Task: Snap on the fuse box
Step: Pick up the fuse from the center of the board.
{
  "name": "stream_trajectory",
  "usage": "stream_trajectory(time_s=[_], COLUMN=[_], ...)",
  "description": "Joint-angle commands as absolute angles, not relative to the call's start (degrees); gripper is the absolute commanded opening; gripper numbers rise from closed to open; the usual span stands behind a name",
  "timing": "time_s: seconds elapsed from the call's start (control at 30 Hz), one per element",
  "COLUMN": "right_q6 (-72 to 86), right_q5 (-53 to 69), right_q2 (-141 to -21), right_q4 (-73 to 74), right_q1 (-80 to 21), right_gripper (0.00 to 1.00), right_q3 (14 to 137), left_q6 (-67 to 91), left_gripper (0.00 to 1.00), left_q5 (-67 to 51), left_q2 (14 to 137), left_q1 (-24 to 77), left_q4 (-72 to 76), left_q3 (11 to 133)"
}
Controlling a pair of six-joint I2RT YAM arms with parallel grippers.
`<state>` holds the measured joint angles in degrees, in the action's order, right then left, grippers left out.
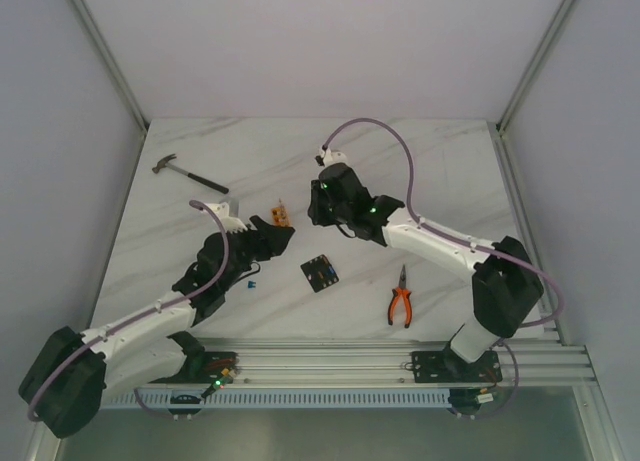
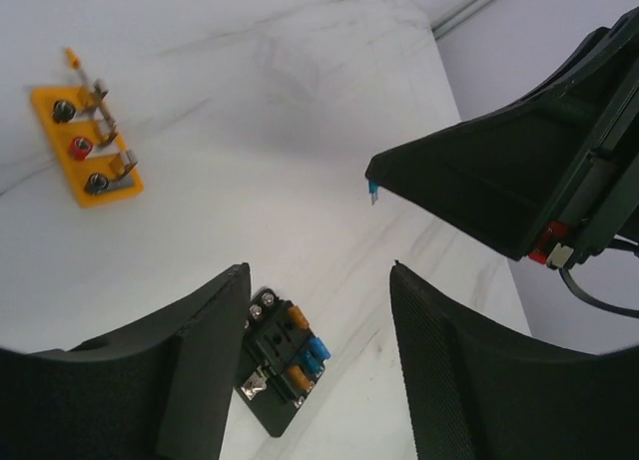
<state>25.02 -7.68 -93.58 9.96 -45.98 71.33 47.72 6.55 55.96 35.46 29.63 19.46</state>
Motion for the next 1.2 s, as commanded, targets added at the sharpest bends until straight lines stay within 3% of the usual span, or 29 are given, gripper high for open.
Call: stream_trajectory(time_s=[0.0, 0.17, 0.7, 1.17], right_q6=[28.93, 30.57, 31.99, 32.83], right_q5=[-8.46, -8.31, -6.82, -5.84], right_q2=[-90.46, -88.68, -86.13, -85.4], right_q4=[4.04, 0.83, -1.51, -2.41], right_q1=[-47.56, -48.63, -50.17, -50.74], right_gripper=[0.21, 0.22, 0.23, 0.23], right_q3=[69.06, 66.47, 64.69, 63.13], left_q6=[43.36, 40.46, 37.06, 36.9], left_gripper=[0.63, 0.5, 0.42, 0.26], left_q5=[12.21, 13.97, 13.16, 14.04], left_q2=[56.03, 58.78, 65.22, 66.01], left_q1=[37.96, 40.46, 43.33, 43.33], left_q4=[36.7, 38.58, 43.91, 44.12], left_q3=[18.75, 20.35, 24.3, 25.01])
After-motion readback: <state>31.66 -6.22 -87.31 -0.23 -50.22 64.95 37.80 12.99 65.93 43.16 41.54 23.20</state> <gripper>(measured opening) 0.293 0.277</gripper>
